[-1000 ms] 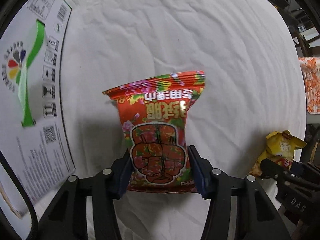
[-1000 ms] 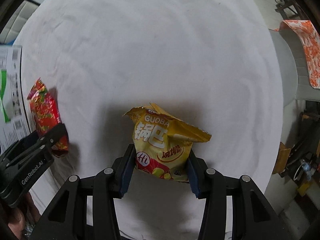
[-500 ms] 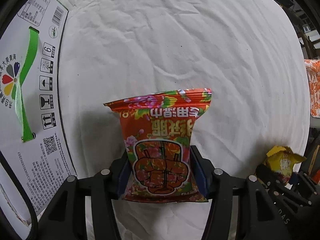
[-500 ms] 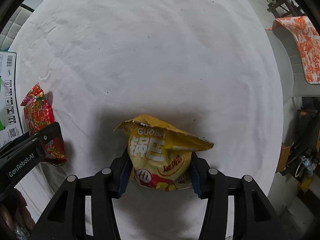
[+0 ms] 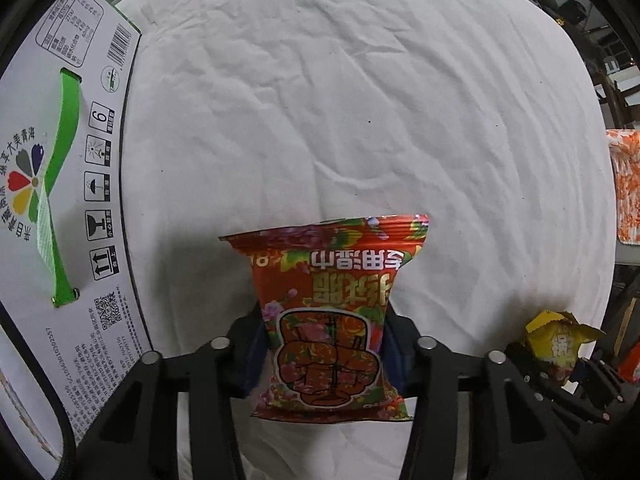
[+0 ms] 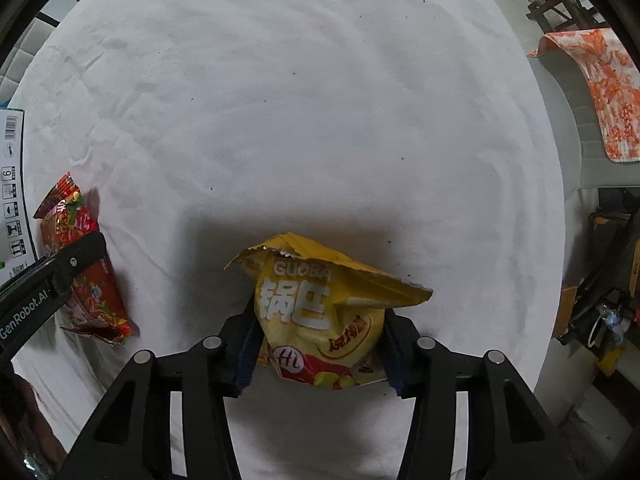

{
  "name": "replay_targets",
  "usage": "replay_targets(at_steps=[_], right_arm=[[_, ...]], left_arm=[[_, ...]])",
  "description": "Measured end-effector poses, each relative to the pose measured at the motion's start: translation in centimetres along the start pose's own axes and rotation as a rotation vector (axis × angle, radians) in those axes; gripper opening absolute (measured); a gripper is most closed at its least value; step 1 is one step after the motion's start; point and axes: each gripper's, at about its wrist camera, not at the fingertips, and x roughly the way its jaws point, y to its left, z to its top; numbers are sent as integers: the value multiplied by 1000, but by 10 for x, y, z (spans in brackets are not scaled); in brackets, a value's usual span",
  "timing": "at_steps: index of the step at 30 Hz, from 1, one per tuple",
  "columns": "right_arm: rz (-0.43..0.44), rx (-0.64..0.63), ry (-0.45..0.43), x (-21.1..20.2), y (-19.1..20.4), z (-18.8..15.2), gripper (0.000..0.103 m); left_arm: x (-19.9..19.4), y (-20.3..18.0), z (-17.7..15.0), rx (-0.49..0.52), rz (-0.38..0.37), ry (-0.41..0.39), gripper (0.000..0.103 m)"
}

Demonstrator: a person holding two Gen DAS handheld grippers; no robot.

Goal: Organize soft objects
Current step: 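Grasp the red candy pack with the left tool while the right tool grasps the yellow chip bag, then carry both packs into the box and open both tools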

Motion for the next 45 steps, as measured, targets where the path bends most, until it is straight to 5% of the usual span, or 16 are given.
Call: replay_targets(at_steps=[10,23,35,45], right_arm=[[-3,-13,-62,-27,22,-19,47],[54,-102,-229,-127,63,-64,47],[130,-222,-345,-211,108,-98,47],[221,-337,-373,-245,200,-118,46]], left_arm=[[-21,3,-13,35,-22,-59,42],[-125,14,-30,108,-87,-272,42],[-203,89,-62,42,-111,-448,42],[-230,190,-87,-47,-126,-494,42]])
